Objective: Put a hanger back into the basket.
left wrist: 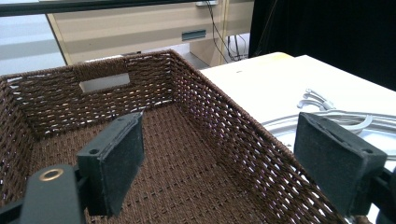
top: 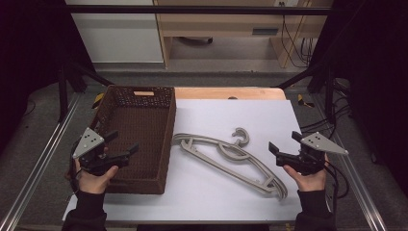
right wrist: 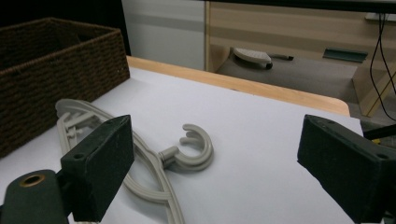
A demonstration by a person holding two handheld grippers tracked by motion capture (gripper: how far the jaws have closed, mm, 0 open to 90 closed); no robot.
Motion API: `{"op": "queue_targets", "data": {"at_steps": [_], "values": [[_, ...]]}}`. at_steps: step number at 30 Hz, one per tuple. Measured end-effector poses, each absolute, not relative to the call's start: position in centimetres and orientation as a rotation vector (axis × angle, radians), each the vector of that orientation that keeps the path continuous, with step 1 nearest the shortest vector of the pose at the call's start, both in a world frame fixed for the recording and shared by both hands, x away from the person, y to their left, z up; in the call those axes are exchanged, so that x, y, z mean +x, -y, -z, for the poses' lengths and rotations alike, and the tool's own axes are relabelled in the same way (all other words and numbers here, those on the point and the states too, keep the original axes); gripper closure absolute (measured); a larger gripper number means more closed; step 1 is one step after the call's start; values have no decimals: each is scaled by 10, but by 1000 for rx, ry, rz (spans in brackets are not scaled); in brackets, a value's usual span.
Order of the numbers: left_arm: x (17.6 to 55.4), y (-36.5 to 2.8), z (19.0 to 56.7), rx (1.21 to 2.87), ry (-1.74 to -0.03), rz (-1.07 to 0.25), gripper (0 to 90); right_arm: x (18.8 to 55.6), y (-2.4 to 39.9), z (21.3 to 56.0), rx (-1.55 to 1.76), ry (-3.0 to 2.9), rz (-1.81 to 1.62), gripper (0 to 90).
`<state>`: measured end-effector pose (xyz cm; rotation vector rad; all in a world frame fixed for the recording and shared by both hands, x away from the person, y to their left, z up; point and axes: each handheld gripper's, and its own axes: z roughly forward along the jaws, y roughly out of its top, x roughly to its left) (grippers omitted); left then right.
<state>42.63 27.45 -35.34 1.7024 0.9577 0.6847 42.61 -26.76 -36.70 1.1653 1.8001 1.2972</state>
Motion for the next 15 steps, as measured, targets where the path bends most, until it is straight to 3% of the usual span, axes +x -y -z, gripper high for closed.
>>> {"op": "queue_targets", "data": {"at_steps": [15], "values": [[425, -274, 353, 1713, -958, -688, 158, 425, 268, 364, 1153, -1847, -1286, 139]]}}
